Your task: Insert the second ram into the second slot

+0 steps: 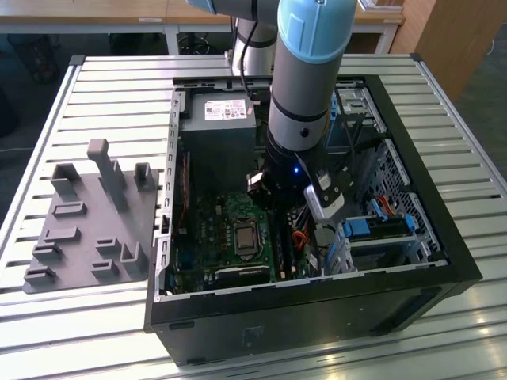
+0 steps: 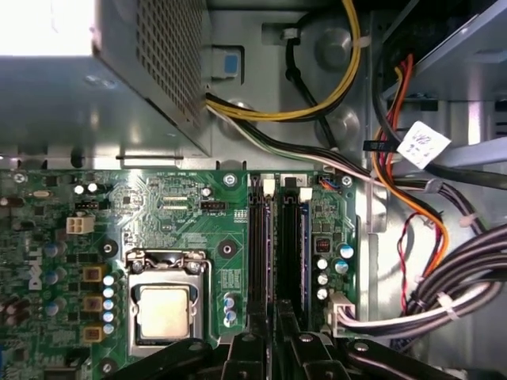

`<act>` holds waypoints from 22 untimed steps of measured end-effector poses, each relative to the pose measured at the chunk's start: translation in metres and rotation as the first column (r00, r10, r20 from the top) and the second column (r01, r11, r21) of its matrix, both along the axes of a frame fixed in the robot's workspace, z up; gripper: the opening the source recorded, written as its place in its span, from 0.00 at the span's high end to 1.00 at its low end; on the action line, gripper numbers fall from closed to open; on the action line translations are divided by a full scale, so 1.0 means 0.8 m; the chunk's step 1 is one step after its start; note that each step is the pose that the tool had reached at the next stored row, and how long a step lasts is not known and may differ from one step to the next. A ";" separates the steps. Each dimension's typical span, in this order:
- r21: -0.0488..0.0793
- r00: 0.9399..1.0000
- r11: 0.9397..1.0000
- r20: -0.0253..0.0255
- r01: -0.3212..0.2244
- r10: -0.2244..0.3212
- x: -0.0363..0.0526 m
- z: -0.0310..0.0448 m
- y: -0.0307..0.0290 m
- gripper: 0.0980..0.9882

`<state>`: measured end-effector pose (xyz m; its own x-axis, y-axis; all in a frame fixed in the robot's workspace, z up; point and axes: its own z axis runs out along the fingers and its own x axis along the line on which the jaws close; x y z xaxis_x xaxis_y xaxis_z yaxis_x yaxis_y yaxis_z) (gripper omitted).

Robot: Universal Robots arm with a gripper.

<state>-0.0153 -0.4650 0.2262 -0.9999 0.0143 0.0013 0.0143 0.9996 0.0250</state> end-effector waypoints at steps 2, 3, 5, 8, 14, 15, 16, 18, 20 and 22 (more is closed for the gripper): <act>0.000 1.000 1.000 0.000 0.000 0.000 0.000 0.0030 0.0000 0.88; 0.000 1.000 1.000 0.000 0.000 0.000 0.000 0.0029 0.0001 0.89; 0.000 1.000 1.000 0.000 0.000 0.000 0.000 0.0030 0.0001 0.96; 0.000 1.000 1.000 0.000 0.000 0.000 0.000 0.0025 0.0000 0.99; 0.000 1.000 1.000 0.001 0.000 0.000 0.000 -0.0011 0.0000 0.99; 0.000 1.000 1.000 0.001 0.000 0.000 0.000 -0.0018 0.0000 0.99; 0.000 1.000 1.000 0.001 0.000 0.000 0.000 -0.0027 0.0000 0.99; 0.000 1.000 1.000 0.001 0.000 0.000 0.000 -0.0052 0.0000 0.99; -0.002 1.000 1.000 0.001 0.000 0.000 0.000 -0.0077 -0.0001 0.99; -0.003 1.000 1.000 0.000 0.000 0.000 0.000 -0.0098 -0.0001 0.99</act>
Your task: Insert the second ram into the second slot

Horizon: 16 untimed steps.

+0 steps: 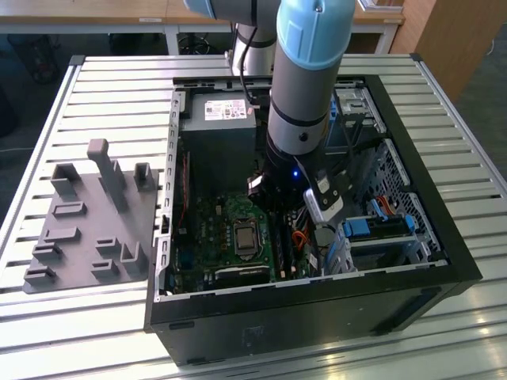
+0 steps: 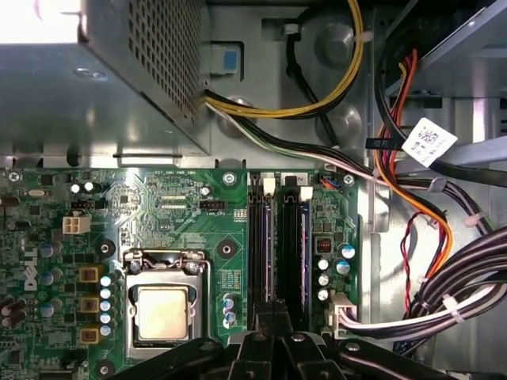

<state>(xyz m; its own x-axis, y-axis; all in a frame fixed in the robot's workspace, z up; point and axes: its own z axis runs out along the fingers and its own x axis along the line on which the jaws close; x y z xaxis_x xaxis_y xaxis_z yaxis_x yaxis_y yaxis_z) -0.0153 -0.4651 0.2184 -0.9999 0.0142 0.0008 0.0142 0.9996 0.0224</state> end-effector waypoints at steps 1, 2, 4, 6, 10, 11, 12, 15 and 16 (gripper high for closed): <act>0.001 1.000 1.000 0.000 0.000 0.000 0.000 -0.0014 0.0001 0.99; 0.001 1.000 1.000 0.000 0.000 0.000 0.000 -0.0020 0.0001 0.99; 0.000 1.000 1.000 0.000 0.000 0.000 0.000 -0.0038 0.0000 0.99; 0.000 1.000 1.000 0.000 0.000 0.000 0.000 -0.0045 0.0000 0.99; 0.004 1.000 1.000 0.001 0.000 0.000 0.000 0.0021 0.0008 0.99; 0.002 1.000 1.000 0.001 0.000 0.000 0.000 0.0054 0.0004 0.99; 0.001 1.000 1.000 0.000 0.000 0.000 0.000 0.0071 0.0002 0.99; 0.001 1.000 1.000 0.000 0.000 0.000 0.000 0.0080 0.0002 0.99; 0.001 1.000 1.000 0.000 0.000 0.000 0.000 0.0083 0.0002 0.99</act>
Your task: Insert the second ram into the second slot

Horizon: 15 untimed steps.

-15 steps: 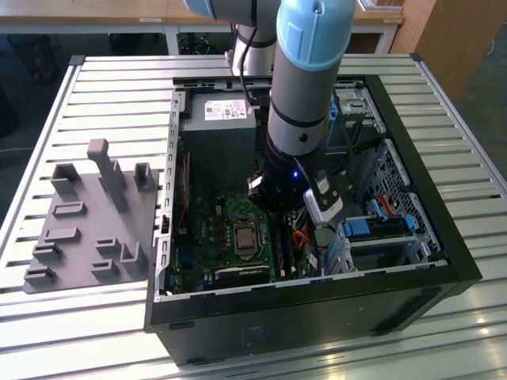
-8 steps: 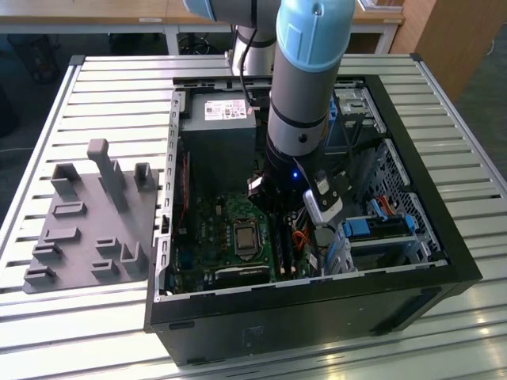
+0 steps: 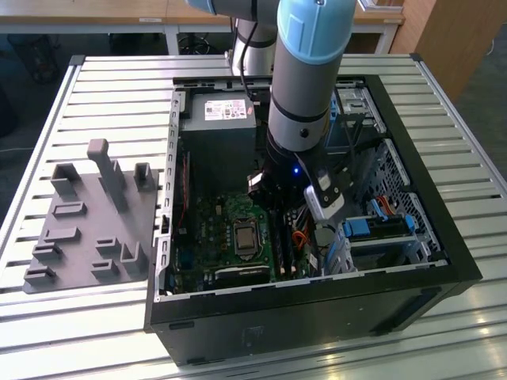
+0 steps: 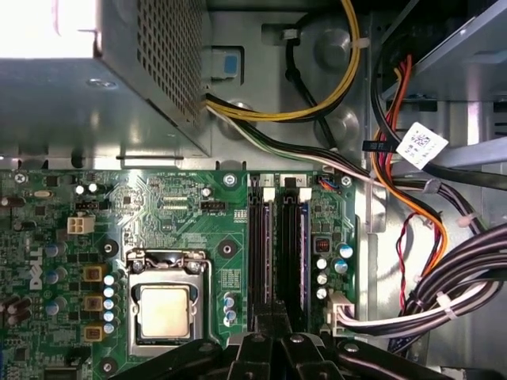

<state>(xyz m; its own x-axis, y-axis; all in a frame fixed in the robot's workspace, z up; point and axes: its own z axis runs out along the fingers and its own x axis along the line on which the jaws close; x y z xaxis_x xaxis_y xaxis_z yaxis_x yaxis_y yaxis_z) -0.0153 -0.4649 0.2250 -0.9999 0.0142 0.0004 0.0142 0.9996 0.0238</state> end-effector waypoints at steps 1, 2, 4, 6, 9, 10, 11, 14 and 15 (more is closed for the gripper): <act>0.000 1.000 1.000 0.000 0.000 0.000 0.000 0.0007 -0.0001 0.99; 0.000 1.000 1.000 0.000 0.000 0.000 0.000 0.0015 -0.0001 0.99; 0.000 1.000 1.000 0.000 0.000 0.000 0.000 0.0032 0.0000 0.99; 0.000 1.000 1.000 0.000 0.000 0.000 0.000 0.0057 0.0000 0.99; 0.000 1.000 1.000 0.000 0.000 0.000 0.000 0.0085 0.0000 0.99; 0.000 1.000 1.000 0.000 0.000 0.000 0.000 0.0096 0.0000 0.99; 0.000 1.000 1.000 0.000 0.000 0.000 0.000 0.0111 0.0000 0.99; 0.000 1.000 1.000 0.000 0.000 0.000 0.000 0.0152 0.0000 0.99; 0.000 1.000 1.000 0.000 0.000 0.000 0.000 0.0165 0.0000 0.99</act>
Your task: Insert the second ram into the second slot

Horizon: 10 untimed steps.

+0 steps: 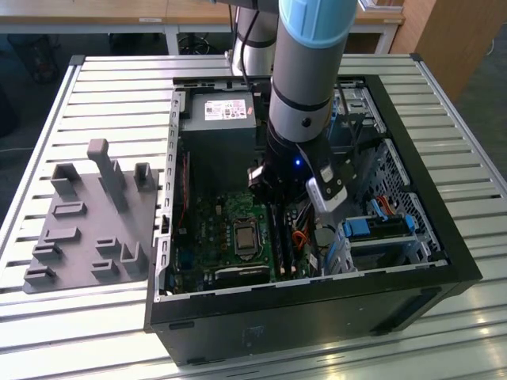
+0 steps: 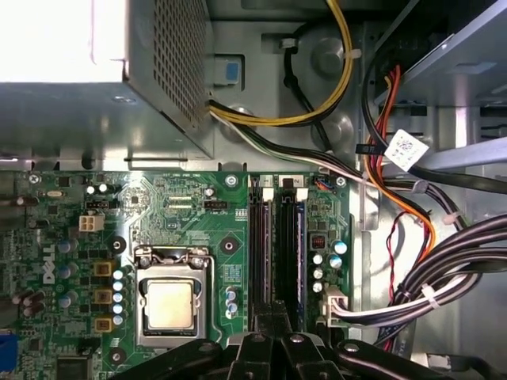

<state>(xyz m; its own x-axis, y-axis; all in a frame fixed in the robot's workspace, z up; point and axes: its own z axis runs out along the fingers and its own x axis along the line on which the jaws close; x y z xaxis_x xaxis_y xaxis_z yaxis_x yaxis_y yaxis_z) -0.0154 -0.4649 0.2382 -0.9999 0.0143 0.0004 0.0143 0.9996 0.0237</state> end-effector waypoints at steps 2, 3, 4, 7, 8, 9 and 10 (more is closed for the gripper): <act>0.000 1.000 1.000 0.000 0.000 0.000 0.000 0.0020 0.0000 0.99; 0.000 1.000 1.000 0.000 0.000 0.000 0.000 0.0028 0.0000 0.99; 0.000 1.000 1.000 0.000 0.000 0.000 0.000 0.0036 0.0000 0.99; 0.000 1.000 1.000 0.000 0.000 0.000 0.000 0.0059 0.0000 0.99; 0.000 1.000 1.000 0.000 0.000 0.000 0.000 0.0070 0.0000 0.99; 0.000 1.000 1.000 0.000 0.000 0.000 0.000 0.0079 0.0000 0.99; 0.000 1.000 1.000 0.000 0.000 0.000 0.000 0.0086 0.0000 0.99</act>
<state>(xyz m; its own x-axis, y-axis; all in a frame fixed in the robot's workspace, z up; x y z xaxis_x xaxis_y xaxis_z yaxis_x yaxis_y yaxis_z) -0.0154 -0.4649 0.2450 -0.9999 0.0142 0.0004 0.0142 0.9996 0.0237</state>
